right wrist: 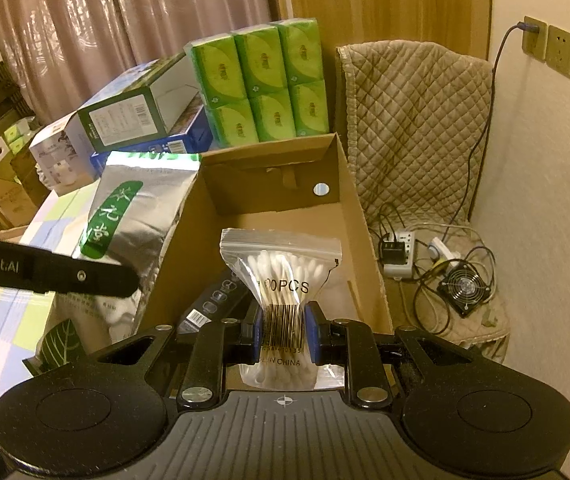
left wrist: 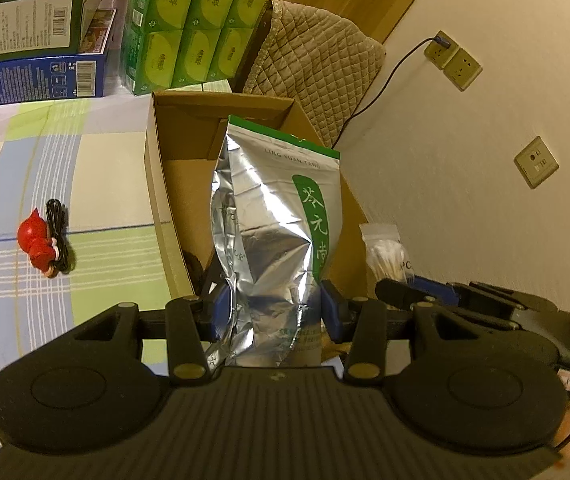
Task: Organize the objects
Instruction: 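Lower the tea bag and cotton swab bag into the box and open both tools, then withdraw both tools from the box back over the table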
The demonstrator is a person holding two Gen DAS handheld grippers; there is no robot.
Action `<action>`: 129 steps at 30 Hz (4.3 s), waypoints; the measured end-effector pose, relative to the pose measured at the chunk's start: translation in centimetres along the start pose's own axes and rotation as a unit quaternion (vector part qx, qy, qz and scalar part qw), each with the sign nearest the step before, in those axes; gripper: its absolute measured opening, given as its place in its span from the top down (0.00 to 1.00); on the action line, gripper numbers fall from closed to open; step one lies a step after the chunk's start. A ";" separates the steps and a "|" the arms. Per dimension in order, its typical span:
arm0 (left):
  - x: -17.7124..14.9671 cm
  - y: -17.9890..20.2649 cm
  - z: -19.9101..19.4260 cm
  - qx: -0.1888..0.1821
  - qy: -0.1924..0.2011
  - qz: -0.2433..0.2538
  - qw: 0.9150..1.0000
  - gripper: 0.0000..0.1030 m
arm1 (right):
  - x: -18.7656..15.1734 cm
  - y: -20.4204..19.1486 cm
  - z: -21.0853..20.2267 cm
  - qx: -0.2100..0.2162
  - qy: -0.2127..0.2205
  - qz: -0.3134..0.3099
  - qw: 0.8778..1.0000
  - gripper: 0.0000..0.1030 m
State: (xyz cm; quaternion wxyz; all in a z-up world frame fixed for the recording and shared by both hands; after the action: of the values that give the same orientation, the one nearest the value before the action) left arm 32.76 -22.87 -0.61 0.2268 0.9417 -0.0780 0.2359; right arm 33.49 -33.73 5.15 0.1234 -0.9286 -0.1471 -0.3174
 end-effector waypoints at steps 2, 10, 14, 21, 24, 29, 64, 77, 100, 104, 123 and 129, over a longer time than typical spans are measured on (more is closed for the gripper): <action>0.5 -0.1 0.2 0.002 0.000 -0.002 1.000 0.61 | 0.1 0.1 0.2 0.000 -0.001 0.000 1.000 0.82; 2.4 -0.2 0.9 0.001 0.005 -0.012 1.000 0.61 | 1.3 0.8 1.0 -0.002 0.002 0.002 1.000 0.82; 3.1 0.0 1.4 -0.002 0.006 -0.017 1.000 0.61 | 1.9 1.2 1.4 -0.004 0.001 0.002 1.000 0.82; 3.6 0.1 2.4 -0.006 0.004 -0.023 1.000 0.61 | 2.2 1.7 2.1 -0.006 -0.002 0.004 1.000 0.82; 3.7 0.1 2.9 -0.007 0.002 -0.026 1.000 0.61 | 2.2 1.9 2.4 -0.006 -0.003 0.006 1.000 0.82; 3.8 -0.2 3.5 -0.006 0.001 -0.029 1.000 0.61 | 2.2 2.0 2.8 -0.006 -0.005 0.007 1.000 0.82; 2.7 -3.7 2.0 0.011 0.021 -0.040 0.999 0.39 | 2.4 1.0 3.8 0.022 0.000 0.026 0.999 0.46; 0.6 -6.3 -0.3 0.039 0.035 -0.032 0.998 0.24 | 1.4 0.7 1.9 0.020 0.025 0.046 0.998 0.27; -7.7 -10.1 -10.1 0.108 0.078 0.005 0.991 0.01 | -2.7 -7.8 -4.1 0.061 0.039 0.025 0.997 0.27; -9.3 -11.7 -12.0 0.130 0.088 -0.001 0.988 0.01 | -3.5 -9.7 -4.2 0.071 0.036 0.016 0.997 0.27; -12.1 -16.6 -15.5 0.167 0.099 -0.040 0.980 0.01 | -5.1 -15.9 -2.8 0.099 0.019 -0.020 0.995 0.26; -12.2 -18.0 -15.5 0.173 0.100 -0.046 0.979 0.01 | -5.1 -17.7 -2.0 0.110 0.018 -0.031 0.993 0.26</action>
State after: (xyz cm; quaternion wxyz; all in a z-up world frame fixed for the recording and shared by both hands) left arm 20.31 0.74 -1.28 0.0772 0.9411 0.0301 0.3279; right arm 22.27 -19.03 5.91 0.2176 -0.8985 -0.2077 -0.3198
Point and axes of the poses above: each gripper's, at about its wrist camera, not at the fingertips, and z roughly the way its jaws point, y to its right, x to its top, the point moved 9 cm from there along z, roughly the way its jaws point, and after that the axes turned 3 degrees about -y, right-handed, at the moved point
